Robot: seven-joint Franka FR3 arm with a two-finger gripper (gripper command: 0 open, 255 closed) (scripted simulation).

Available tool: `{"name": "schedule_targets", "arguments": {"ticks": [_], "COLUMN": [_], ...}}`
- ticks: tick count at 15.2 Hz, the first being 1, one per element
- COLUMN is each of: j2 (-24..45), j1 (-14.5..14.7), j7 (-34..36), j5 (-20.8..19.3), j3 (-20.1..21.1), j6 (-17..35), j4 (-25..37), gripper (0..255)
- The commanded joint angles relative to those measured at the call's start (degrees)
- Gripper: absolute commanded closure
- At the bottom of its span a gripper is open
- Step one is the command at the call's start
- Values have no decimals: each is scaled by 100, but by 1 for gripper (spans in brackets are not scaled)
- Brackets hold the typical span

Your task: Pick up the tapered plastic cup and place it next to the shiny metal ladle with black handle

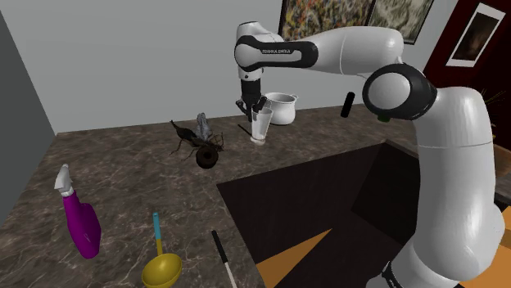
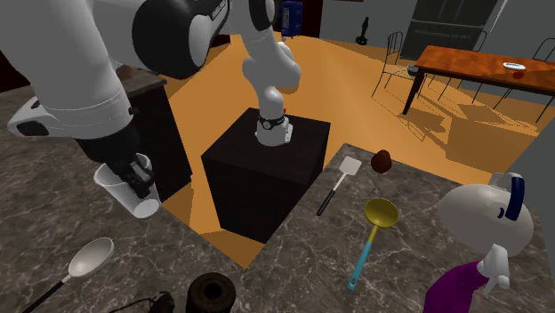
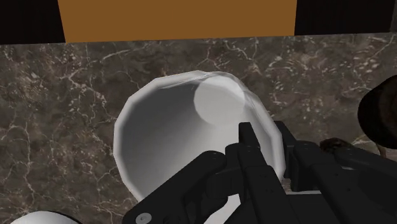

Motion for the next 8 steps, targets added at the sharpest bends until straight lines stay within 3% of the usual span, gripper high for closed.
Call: {"name": "schedule_targets", "arguments": {"ticks": [1,4,5,8], "j2": [228,632,941,883], "j1": [-109,-261,-340,-379], "j7": [-214,-530,-731,-688], "j5": [-31,-75,-103,-100], "j3": [-68,-168,-231,-225], "j6": [-30,-126,-232,35], "j4": [292,837,1282,952], "gripper": [255,255,255,255]}}
